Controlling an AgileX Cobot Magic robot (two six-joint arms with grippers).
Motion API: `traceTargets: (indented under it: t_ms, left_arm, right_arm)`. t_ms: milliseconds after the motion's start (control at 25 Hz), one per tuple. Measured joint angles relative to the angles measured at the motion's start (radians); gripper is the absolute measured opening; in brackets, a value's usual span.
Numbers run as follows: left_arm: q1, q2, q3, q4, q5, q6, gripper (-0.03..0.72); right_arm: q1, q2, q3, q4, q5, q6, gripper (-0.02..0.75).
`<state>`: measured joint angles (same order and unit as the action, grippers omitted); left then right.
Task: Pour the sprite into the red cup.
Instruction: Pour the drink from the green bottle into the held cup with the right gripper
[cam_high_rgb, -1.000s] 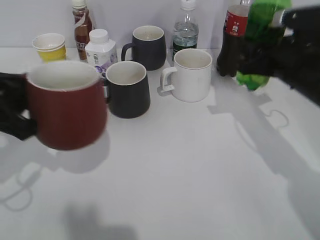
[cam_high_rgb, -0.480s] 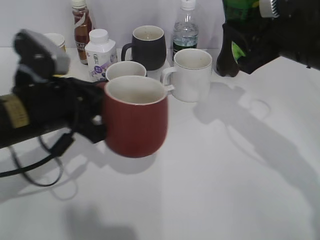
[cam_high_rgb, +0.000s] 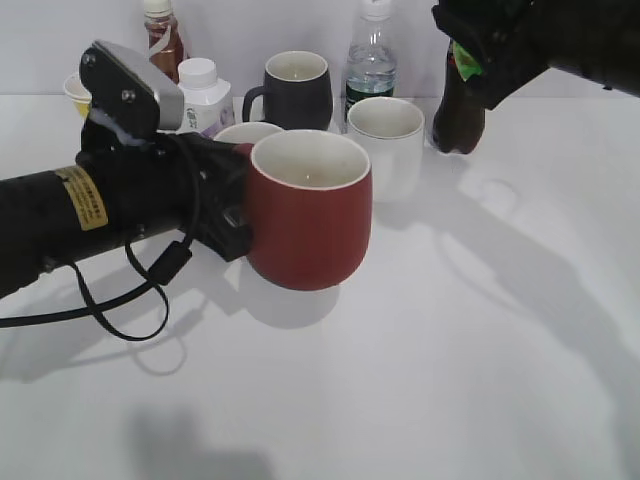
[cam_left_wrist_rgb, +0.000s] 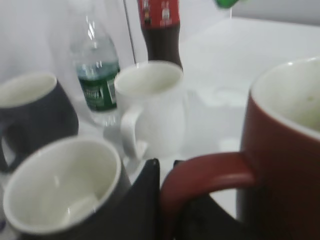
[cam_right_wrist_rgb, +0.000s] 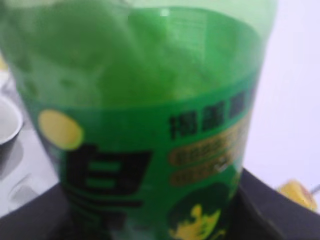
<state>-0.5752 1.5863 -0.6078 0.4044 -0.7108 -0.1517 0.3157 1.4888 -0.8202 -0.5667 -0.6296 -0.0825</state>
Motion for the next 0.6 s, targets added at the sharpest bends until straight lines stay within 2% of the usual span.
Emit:
traceTargets:
  t_ms: [440, 600]
  left_arm:
    - [0.0, 0.02, -0.001, 0.022, -0.033, -0.001, 0.047]
    - [0.0, 0.046, -0.001, 0.035, -0.063, -0.001, 0.047]
  right_arm:
    - [0.0, 0.004, -0.019, -0.217, -0.002, -0.04, 0.417]
    - [0.0, 0.004, -0.019, -0.262, 0.006, -0.083, 0.417]
